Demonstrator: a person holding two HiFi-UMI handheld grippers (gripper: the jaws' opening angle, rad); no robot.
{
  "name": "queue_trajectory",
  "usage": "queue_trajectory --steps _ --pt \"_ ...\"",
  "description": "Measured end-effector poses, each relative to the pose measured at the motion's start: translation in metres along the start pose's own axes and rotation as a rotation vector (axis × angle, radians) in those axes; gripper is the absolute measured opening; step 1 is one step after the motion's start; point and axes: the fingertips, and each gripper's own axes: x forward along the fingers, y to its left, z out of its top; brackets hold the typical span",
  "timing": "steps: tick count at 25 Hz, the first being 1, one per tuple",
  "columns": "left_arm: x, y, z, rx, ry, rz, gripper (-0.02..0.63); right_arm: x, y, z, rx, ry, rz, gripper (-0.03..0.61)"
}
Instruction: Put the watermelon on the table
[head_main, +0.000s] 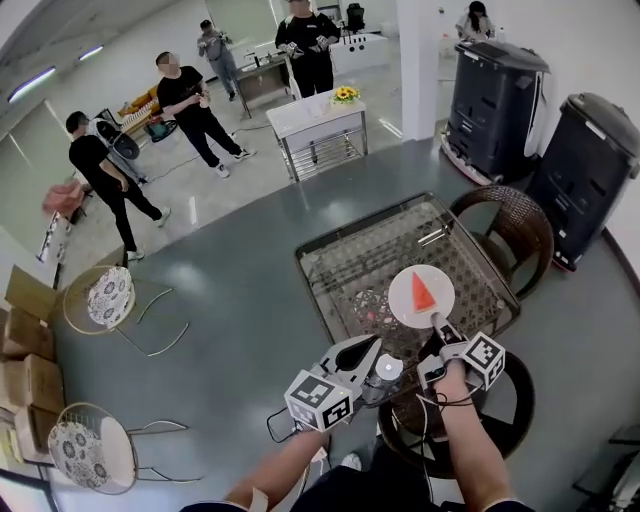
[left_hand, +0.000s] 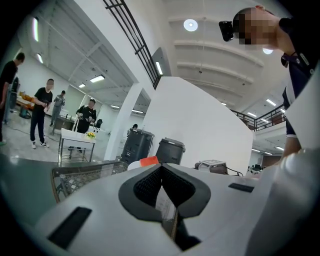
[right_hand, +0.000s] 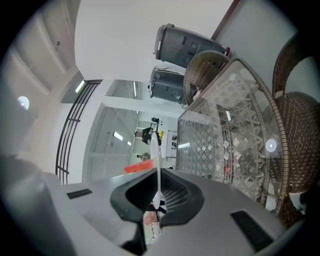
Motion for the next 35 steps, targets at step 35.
queue_trajectory --steps 35 --pt "0.096 0.060 -0.085 -0.062 0.185 0.038 0.005 0.108 -0.169 0.014 0.054 0.119 -0.181 0.011"
